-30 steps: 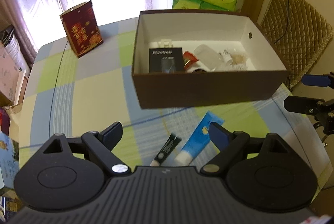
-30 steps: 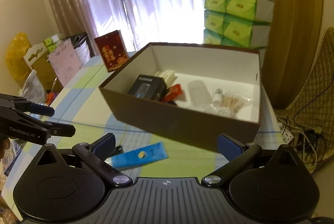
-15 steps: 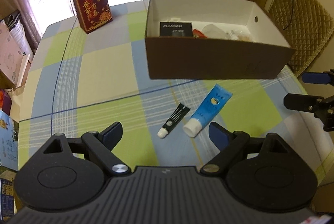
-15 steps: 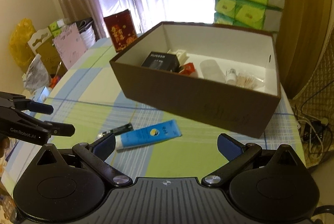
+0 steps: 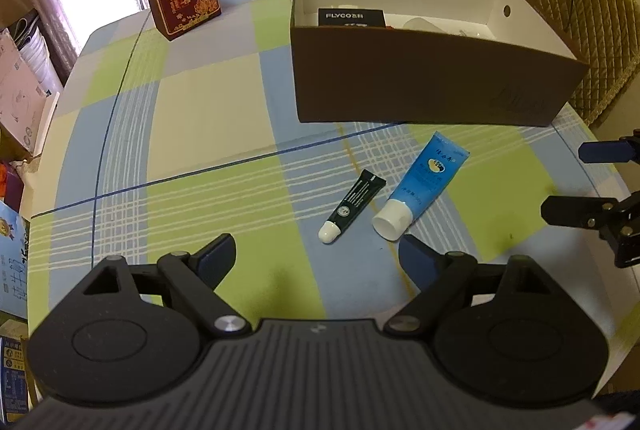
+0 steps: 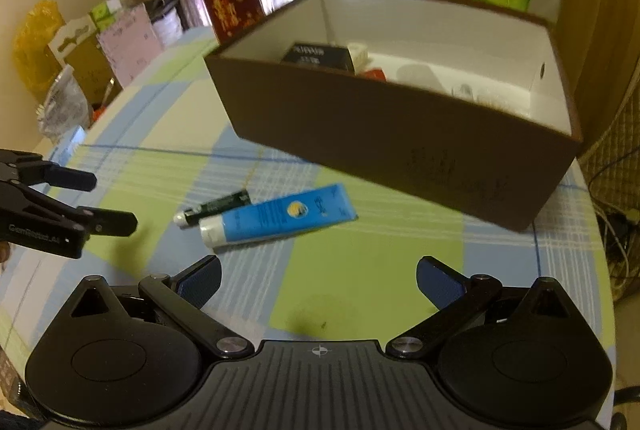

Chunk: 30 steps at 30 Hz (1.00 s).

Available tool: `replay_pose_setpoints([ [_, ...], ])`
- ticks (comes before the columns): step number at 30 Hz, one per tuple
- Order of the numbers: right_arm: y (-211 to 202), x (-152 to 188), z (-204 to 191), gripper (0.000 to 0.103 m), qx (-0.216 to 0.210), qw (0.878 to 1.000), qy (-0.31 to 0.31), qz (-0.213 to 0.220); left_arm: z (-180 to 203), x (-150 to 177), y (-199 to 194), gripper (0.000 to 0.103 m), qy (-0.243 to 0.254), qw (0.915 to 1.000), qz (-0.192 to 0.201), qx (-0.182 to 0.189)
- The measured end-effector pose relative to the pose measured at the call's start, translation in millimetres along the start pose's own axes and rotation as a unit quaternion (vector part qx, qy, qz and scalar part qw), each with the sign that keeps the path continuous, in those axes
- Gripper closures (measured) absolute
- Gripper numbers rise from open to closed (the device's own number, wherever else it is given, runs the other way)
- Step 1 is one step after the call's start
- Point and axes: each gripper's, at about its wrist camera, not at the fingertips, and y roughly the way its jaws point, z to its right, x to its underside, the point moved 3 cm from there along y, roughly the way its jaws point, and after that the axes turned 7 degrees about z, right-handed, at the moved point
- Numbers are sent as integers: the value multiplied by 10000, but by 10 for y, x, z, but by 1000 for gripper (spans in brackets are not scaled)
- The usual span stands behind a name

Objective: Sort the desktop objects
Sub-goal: 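Grasp the dark green tube with the left gripper while the right grasps the blue tube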

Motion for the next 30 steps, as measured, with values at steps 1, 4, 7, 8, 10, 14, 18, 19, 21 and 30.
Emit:
replay_pose_setpoints([
  [1, 42, 20, 25, 2, 57, 9999, 30, -77, -4, 9, 26, 18, 12, 10000, -22, 0],
  [4, 135, 68, 99, 2, 216, 9993, 143, -280, -17, 35, 121, 20, 85, 9999, -87, 17],
  [7, 202, 116, 167, 2, 297, 9982, 318, -418, -19, 52, 237, 28, 247, 9995, -160, 66],
  [8, 221, 129, 188, 2, 322, 9977, 382, -454, -15, 55, 285, 28, 308, 9993, -184, 84],
  [10, 253, 159, 246, 2, 382, 9966, 518, -520, -10, 60, 395, 31, 455, 9986, -249, 115],
  [14, 277, 209, 362, 2, 531, 9936, 803, -589, 23, 51, 627, 42, 805, 9955, -403, 306],
  [18, 272, 260, 510, 2, 678, 9878, 1253, -636, 30, -1, 789, 48, 1065, 9920, -498, 459],
  [19, 269, 270, 541, 2, 709, 9856, 1391, -647, 37, -16, 820, 48, 1126, 9910, -501, 524],
  [21, 268, 273, 577, 2, 768, 9816, 1618, -655, 65, -46, 887, 58, 1281, 9882, -509, 664],
  [30, 362, 194, 427, 2, 748, 9785, 1785, -718, 63, -123, 1062, 90, 1255, 9862, -484, 963],
])
